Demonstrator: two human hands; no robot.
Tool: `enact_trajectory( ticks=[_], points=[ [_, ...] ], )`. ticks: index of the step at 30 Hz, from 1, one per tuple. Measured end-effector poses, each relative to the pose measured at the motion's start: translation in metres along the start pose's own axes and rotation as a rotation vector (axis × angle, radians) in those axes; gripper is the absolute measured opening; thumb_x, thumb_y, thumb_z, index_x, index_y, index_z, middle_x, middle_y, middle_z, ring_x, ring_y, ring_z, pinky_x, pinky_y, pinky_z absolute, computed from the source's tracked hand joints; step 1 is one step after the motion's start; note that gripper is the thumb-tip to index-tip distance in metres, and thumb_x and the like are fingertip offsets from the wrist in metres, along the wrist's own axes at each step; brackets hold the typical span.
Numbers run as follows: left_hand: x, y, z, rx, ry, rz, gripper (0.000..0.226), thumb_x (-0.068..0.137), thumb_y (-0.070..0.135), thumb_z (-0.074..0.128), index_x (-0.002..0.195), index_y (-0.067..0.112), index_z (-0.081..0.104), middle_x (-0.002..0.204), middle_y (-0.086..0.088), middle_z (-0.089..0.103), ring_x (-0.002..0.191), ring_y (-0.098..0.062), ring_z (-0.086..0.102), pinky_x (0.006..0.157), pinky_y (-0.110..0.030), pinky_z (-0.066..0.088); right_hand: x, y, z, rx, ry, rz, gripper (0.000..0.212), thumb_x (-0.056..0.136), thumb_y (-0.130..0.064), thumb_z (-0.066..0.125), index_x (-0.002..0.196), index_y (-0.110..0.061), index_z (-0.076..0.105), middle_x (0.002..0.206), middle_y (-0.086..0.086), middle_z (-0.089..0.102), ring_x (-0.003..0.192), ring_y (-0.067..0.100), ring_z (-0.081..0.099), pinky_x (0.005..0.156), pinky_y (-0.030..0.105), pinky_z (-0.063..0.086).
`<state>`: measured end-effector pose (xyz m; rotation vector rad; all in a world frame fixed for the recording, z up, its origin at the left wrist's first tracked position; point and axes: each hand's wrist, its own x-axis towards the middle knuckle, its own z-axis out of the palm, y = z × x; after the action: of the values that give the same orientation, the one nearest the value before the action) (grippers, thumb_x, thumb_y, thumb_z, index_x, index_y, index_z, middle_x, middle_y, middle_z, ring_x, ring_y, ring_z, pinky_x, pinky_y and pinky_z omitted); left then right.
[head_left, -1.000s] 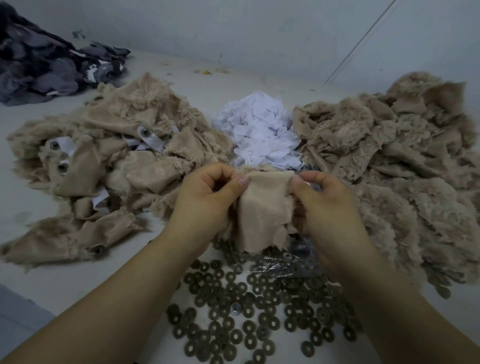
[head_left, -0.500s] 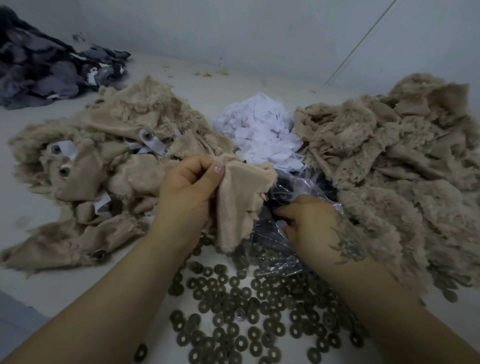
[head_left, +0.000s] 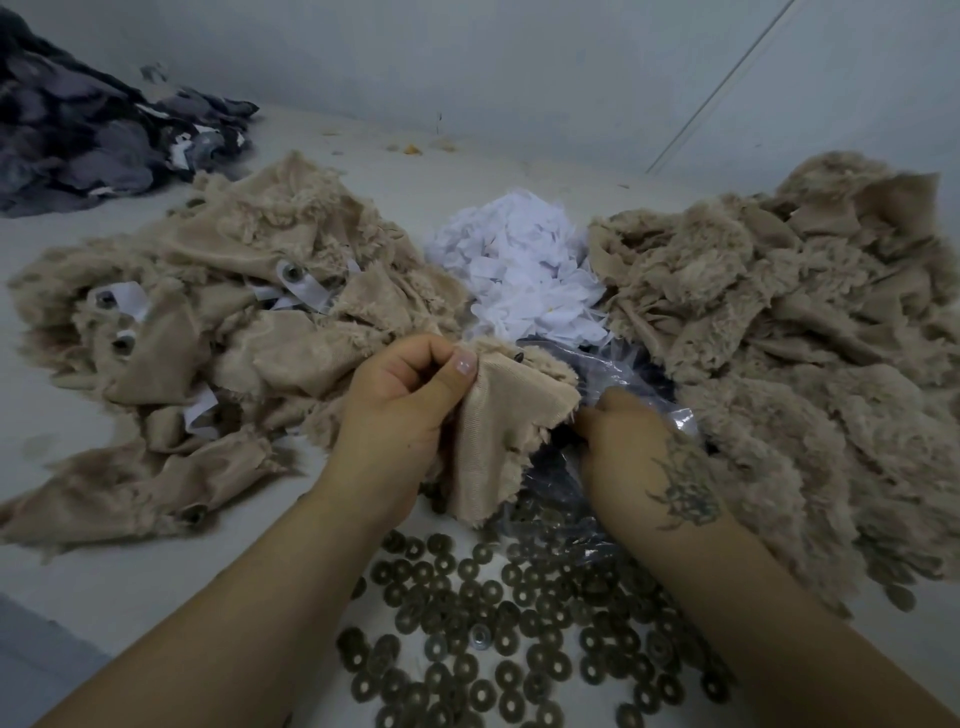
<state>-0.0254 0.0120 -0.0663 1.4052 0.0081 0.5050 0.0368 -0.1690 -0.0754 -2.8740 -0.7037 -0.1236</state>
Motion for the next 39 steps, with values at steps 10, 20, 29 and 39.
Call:
enact_trajectory(
  ticks=[10, 20, 29, 39],
  points=[
    [-0.002, -0.003, 0.001, 0.018, -0.003, -0.003, 0.031, 0.095, 0.01, 0.058, 0.067, 0.022, 0.066, 0.057, 0.008, 0.052, 0.053, -0.004, 0.045, 0.052, -0.016, 0.042, -0.005, -0.001, 0.001, 0.006, 0.005, -0.059, 0.022, 0.094, -0.025, 0.055, 0.113, -0.023, 0.066, 0.113, 0.002, 0.049, 0.092, 0.025, 0.056, 0.078, 0.038, 0.053],
    [-0.002, -0.001, 0.004, -0.011, 0.009, -0.02, 0.027, 0.093, 0.009, 0.059, 0.069, 0.018, 0.066, 0.063, 0.003, 0.057, 0.059, -0.006, 0.05, 0.057, -0.017, 0.046, -0.008, -0.001, -0.008, 0.056, 0.214, -0.017, 0.015, 0.086, -0.033, 0.063, 0.081, -0.02, 0.069, 0.067, -0.004, 0.059, 0.062, 0.018, 0.051, 0.049, 0.025, 0.031],
    [-0.002, 0.0, 0.005, -0.019, 0.015, -0.024, 0.029, 0.093, 0.01, 0.06, 0.067, 0.021, 0.067, 0.063, 0.003, 0.057, 0.058, -0.006, 0.05, 0.056, -0.017, 0.046, -0.01, -0.002, -0.014, 0.246, 0.305, 0.002, 0.018, 0.073, -0.029, 0.077, 0.063, -0.023, 0.063, 0.049, -0.01, 0.055, 0.044, -0.001, 0.047, 0.042, 0.017, 0.036],
    [-0.004, 0.003, 0.006, -0.006, 0.003, -0.04, 0.032, 0.095, 0.01, 0.058, 0.066, 0.022, 0.065, 0.054, 0.009, 0.052, 0.044, -0.001, 0.044, 0.044, -0.014, 0.039, -0.006, 0.001, -0.018, 0.313, 0.247, 0.054, 0.026, 0.082, -0.026, 0.07, 0.065, -0.031, 0.05, 0.055, -0.01, 0.058, 0.049, 0.005, 0.053, 0.045, 0.023, 0.038]
  ],
)
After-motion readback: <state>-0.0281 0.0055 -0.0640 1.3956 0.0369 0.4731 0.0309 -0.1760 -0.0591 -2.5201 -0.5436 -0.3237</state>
